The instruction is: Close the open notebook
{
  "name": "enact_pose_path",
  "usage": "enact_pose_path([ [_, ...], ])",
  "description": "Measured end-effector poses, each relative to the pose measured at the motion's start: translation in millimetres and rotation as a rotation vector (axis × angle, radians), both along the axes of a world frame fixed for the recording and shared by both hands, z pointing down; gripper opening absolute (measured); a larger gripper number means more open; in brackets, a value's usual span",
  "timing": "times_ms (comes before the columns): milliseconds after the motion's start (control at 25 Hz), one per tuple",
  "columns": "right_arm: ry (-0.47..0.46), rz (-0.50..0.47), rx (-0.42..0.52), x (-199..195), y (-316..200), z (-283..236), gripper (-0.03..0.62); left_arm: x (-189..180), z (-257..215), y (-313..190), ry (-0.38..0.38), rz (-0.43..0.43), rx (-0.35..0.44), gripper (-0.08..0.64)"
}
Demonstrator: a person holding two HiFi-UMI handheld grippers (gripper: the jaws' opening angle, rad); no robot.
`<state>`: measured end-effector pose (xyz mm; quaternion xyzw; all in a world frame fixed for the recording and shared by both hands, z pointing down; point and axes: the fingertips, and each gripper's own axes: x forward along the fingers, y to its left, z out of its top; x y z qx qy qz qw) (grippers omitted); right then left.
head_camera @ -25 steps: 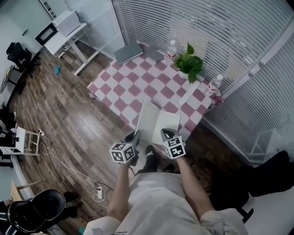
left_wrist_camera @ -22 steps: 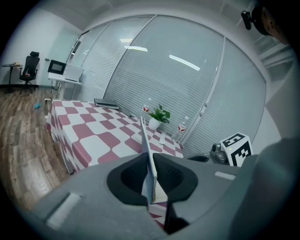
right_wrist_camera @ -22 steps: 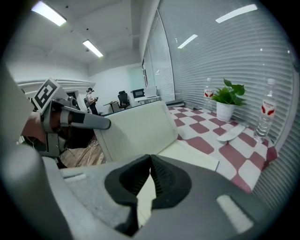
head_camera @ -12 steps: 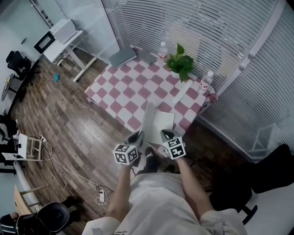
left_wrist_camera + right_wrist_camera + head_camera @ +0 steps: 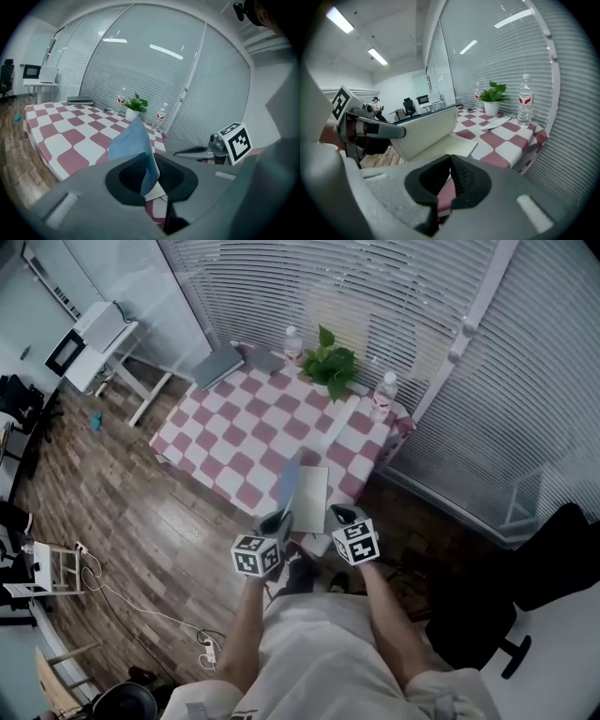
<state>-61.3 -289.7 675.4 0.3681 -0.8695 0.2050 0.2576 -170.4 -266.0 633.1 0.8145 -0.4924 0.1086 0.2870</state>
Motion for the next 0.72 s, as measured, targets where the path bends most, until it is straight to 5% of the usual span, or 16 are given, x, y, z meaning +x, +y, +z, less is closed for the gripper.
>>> enact_pose_path([
  [720, 0.018, 0.134, -0.044, 103.9, 41.7, 11.7, 0.002, 60.4, 59.9, 1.9, -0.071, 0.029, -0.078, 0.052],
])
